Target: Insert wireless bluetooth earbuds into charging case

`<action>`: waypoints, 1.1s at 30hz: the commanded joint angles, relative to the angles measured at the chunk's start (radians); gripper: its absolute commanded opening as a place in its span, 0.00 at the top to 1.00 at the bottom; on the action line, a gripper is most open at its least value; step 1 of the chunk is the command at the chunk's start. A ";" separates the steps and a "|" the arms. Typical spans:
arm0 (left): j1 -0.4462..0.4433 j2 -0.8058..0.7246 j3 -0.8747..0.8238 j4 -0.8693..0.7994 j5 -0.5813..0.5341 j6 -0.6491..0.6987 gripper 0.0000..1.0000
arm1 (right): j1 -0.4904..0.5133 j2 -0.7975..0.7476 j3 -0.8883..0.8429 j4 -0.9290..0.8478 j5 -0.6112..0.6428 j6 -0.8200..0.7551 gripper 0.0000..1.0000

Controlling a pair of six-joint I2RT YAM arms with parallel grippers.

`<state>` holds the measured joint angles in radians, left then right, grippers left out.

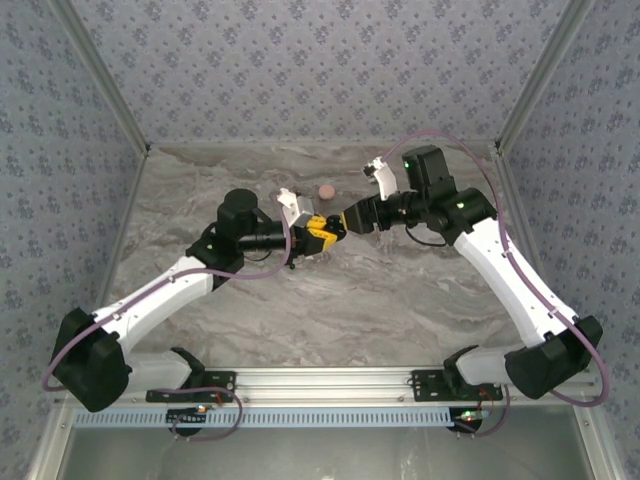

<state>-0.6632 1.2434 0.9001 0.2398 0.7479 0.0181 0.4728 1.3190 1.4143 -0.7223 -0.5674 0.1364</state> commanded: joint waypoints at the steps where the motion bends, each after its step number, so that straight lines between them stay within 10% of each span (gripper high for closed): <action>1: -0.011 -0.042 0.006 0.094 0.061 0.014 0.94 | -0.006 0.019 0.017 -0.018 0.037 0.011 0.43; 33: 0.003 -0.054 -0.067 0.086 -0.221 -0.069 0.92 | -0.063 0.019 -0.064 0.002 0.099 0.055 0.41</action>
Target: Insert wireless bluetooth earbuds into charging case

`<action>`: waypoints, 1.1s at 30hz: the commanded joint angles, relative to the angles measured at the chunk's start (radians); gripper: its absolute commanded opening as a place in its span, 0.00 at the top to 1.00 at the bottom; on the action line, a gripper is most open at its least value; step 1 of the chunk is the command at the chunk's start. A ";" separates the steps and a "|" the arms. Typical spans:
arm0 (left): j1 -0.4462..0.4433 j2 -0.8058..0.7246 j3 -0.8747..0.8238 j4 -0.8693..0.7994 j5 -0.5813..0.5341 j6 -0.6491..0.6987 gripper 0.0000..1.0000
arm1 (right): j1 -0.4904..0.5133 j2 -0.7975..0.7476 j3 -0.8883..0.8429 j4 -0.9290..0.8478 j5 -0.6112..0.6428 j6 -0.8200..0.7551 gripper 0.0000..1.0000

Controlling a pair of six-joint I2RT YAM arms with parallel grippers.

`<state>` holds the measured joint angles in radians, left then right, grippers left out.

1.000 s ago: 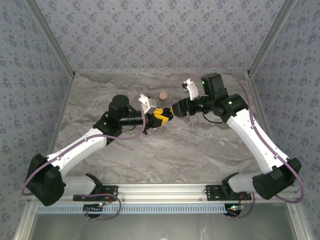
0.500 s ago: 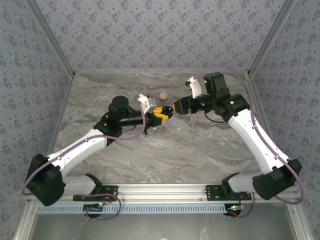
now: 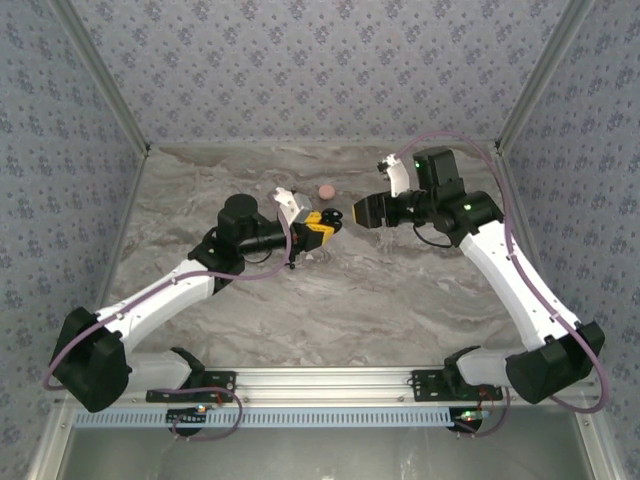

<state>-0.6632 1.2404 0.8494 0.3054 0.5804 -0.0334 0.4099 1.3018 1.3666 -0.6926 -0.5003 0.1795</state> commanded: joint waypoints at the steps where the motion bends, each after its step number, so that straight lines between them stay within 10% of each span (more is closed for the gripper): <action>1: 0.006 -0.065 -0.026 0.018 -0.070 -0.020 0.92 | 0.000 0.048 -0.022 -0.022 0.032 0.017 0.41; 33: 0.007 -0.548 -0.205 -0.298 -0.410 -0.100 0.86 | 0.275 0.818 0.279 0.037 -0.015 0.059 0.53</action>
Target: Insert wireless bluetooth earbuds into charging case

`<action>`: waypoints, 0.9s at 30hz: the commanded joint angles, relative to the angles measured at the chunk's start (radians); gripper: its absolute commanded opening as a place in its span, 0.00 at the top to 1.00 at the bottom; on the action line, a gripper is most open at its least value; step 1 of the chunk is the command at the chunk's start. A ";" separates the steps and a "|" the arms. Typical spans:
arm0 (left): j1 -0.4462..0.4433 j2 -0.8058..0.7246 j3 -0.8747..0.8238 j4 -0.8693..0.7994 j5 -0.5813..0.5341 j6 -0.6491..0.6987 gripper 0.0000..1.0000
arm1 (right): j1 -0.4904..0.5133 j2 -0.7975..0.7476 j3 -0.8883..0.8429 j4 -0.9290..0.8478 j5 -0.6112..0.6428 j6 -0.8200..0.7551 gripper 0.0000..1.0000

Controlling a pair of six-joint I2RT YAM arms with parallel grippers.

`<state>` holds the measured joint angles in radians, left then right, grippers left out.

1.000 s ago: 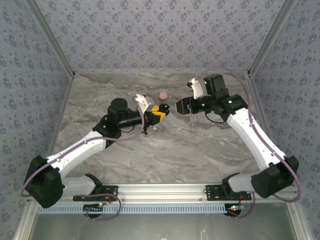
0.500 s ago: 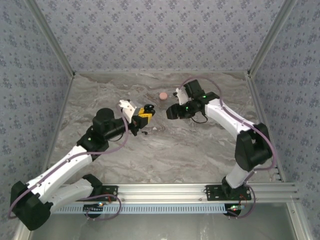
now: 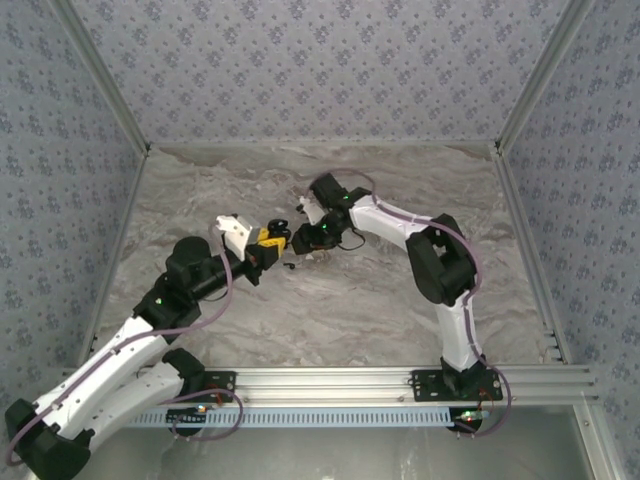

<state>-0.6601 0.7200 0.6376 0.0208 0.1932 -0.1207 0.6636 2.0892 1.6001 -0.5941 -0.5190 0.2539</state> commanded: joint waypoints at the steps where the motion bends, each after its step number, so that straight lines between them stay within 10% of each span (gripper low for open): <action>1: 0.004 -0.035 0.003 -0.018 -0.025 -0.013 0.86 | 0.029 0.042 0.055 -0.068 0.013 -0.018 0.54; 27: 0.004 -0.085 -0.004 -0.045 -0.037 -0.008 0.85 | 0.112 0.206 0.237 -0.202 0.161 -0.071 0.57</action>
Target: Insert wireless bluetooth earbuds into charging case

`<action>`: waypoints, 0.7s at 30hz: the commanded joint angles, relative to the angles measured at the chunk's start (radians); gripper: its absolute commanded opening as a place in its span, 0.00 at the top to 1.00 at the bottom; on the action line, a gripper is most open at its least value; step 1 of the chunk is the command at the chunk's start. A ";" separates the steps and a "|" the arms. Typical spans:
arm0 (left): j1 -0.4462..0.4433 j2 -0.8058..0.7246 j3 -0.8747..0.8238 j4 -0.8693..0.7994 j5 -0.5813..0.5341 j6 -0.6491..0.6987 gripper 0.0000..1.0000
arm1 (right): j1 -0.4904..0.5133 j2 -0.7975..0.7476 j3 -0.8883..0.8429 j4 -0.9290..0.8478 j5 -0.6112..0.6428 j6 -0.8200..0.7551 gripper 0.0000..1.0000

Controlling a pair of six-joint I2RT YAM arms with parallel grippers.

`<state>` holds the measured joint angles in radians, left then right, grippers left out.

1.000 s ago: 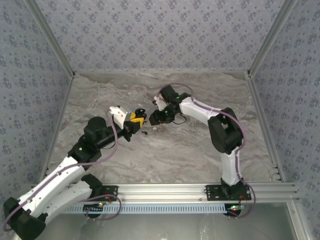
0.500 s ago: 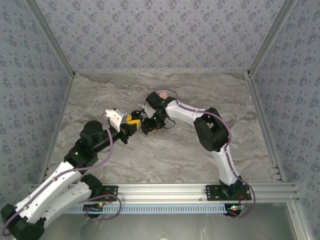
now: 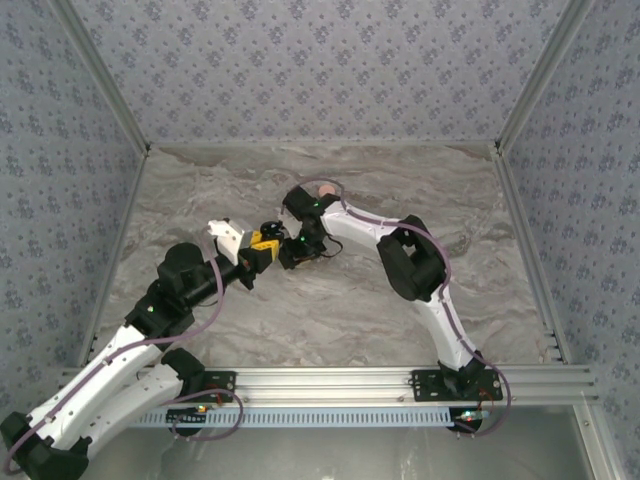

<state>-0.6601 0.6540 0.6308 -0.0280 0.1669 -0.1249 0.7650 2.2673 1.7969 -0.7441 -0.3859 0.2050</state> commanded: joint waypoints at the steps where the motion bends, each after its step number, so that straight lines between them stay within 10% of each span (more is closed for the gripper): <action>1: 0.004 -0.019 0.003 0.003 -0.011 -0.005 0.85 | 0.014 0.033 0.044 -0.058 0.039 -0.025 0.57; 21: 0.004 -0.017 -0.005 0.009 -0.009 -0.004 0.84 | 0.015 -0.016 -0.058 -0.034 0.170 -0.005 0.77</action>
<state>-0.6601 0.6422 0.6289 -0.0334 0.1635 -0.1249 0.7895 2.2745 1.8004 -0.7593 -0.2531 0.1871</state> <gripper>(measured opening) 0.194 0.234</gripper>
